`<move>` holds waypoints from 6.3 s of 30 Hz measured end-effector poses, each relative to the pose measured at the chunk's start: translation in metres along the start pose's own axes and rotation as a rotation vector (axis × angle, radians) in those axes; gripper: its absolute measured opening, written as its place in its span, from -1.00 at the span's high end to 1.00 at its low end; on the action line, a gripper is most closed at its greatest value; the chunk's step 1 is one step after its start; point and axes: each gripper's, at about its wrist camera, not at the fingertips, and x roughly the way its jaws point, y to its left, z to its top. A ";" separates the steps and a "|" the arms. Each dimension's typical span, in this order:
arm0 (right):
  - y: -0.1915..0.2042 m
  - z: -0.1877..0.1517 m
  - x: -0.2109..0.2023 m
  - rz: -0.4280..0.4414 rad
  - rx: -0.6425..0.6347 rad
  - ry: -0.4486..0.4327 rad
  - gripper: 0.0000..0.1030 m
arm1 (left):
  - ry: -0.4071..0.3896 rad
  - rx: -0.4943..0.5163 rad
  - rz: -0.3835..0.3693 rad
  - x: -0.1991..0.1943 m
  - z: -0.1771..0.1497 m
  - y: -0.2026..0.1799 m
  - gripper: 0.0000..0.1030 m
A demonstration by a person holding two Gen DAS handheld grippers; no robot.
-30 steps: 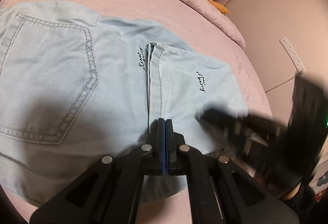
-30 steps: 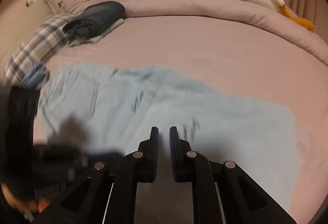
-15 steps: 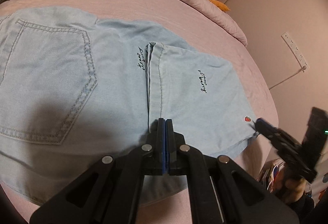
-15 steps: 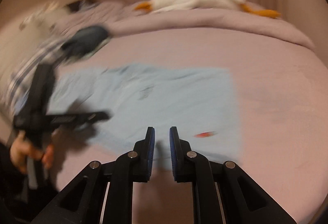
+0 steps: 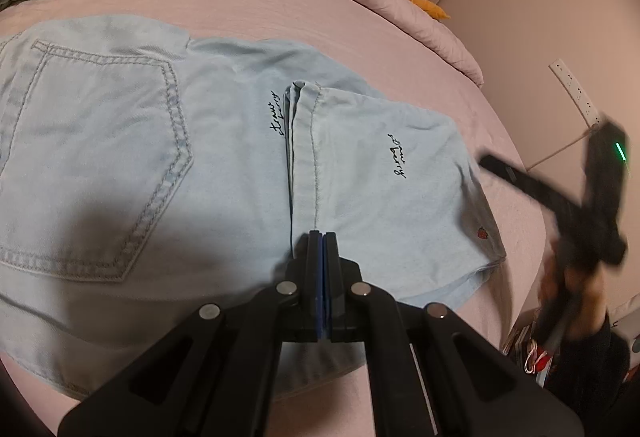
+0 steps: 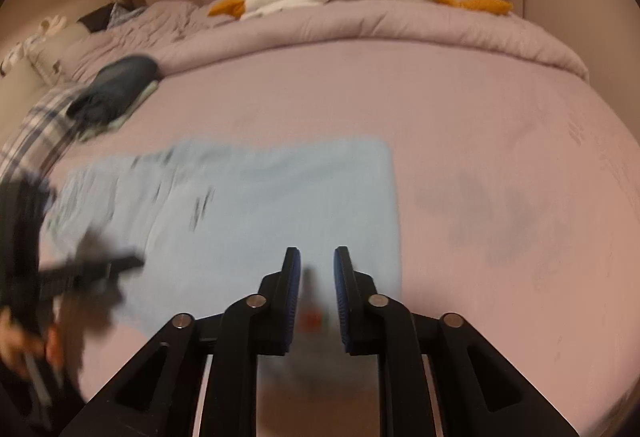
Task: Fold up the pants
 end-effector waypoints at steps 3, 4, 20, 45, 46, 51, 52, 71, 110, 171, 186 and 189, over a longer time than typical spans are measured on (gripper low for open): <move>-0.008 0.021 0.024 0.000 0.075 0.028 0.41 | 0.003 -0.004 -0.009 0.000 0.001 0.002 0.93; -0.009 0.029 0.037 -0.005 0.102 0.051 0.41 | 0.005 -0.003 -0.011 0.001 0.001 0.002 0.93; 0.031 -0.033 -0.003 -0.081 -0.023 0.076 0.33 | 0.003 -0.063 -0.015 -0.015 -0.006 0.014 0.93; 0.135 -0.056 -0.011 0.045 -0.212 0.053 0.15 | -0.215 -0.659 -0.165 -0.132 -0.084 0.136 -0.09; 0.136 -0.056 -0.012 0.045 -0.214 0.054 0.15 | -0.218 -0.678 -0.172 -0.133 -0.082 0.138 -0.09; 0.134 -0.052 -0.010 0.034 -0.197 0.056 0.15 | -0.266 -0.711 -0.147 -0.137 -0.075 0.147 -0.09; 0.133 -0.052 -0.010 0.033 -0.195 0.056 0.15 | -0.280 -0.710 -0.142 -0.137 -0.073 0.147 -0.09; 0.158 -0.024 0.019 0.085 -0.262 0.070 0.15 | -0.354 -0.500 -0.032 -0.134 -0.047 0.137 0.58; 0.191 -0.070 -0.001 0.142 -0.361 0.238 0.28 | -0.376 0.000 0.069 -0.149 -0.011 0.034 0.61; 0.011 -0.079 -0.001 0.588 0.715 0.169 -0.39 | -0.130 0.054 0.054 -0.077 -0.034 -0.011 -0.36; 0.037 -0.059 -0.011 0.296 0.333 0.136 0.31 | -0.129 0.037 0.063 -0.080 -0.040 -0.003 -0.36; 0.033 -0.056 -0.020 0.307 0.326 0.108 0.32 | -0.128 0.039 0.064 -0.080 -0.039 -0.003 -0.36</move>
